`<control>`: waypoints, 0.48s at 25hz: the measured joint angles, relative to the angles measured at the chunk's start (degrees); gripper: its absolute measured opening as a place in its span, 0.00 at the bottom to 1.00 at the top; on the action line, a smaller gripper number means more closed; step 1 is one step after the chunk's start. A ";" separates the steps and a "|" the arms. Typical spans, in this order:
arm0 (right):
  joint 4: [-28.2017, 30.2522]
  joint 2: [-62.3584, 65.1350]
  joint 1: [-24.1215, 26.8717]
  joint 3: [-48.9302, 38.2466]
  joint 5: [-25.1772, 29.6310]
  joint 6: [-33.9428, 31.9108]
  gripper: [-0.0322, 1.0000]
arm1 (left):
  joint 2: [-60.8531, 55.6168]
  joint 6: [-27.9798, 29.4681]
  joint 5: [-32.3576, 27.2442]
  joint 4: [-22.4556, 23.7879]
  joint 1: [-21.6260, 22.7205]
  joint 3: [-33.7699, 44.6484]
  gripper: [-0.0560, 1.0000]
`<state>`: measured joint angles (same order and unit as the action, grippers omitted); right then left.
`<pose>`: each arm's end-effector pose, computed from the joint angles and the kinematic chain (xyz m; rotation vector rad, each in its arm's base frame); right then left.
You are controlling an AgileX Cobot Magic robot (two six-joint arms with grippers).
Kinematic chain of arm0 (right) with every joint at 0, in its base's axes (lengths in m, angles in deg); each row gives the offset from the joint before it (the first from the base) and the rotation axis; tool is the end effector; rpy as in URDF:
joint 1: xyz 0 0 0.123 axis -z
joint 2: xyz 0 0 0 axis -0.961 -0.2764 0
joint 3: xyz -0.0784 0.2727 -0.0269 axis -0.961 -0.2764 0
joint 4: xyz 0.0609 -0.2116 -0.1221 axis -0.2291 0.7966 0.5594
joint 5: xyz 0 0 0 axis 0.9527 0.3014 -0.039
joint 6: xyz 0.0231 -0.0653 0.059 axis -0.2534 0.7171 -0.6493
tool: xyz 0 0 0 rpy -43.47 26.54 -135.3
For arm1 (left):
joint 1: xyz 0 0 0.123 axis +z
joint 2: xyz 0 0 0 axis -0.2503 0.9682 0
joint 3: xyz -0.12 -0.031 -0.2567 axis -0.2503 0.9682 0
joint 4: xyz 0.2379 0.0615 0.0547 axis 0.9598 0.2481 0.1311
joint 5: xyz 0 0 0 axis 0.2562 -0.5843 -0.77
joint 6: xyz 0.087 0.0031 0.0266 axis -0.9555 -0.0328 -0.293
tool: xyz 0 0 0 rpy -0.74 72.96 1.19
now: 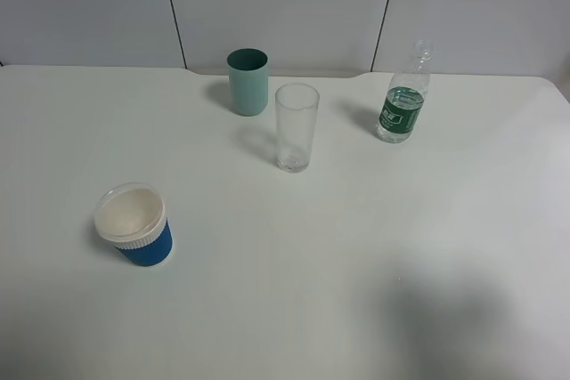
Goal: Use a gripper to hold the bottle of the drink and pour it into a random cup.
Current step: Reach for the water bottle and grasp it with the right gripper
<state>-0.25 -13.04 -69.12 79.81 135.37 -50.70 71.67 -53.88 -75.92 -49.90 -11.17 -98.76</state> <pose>-0.0035 -0.0030 0.2722 0.0816 2.0596 -0.1076 -0.0070 0.0011 0.2808 -0.0594 2.0208 0.0589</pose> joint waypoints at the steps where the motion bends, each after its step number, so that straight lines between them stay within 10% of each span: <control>1: 0.00 0.00 0.00 0.00 0.00 0.00 0.79 | 0.00 0.00 0.00 0.00 0.00 0.00 0.98; 12: -0.02 0.00 0.00 0.00 0.00 0.00 0.79 | 0.00 0.00 0.00 0.00 0.00 0.00 0.98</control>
<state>-0.27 -13.04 -69.12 79.81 135.37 -50.70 71.67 -53.88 -75.92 -49.90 -11.17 -98.76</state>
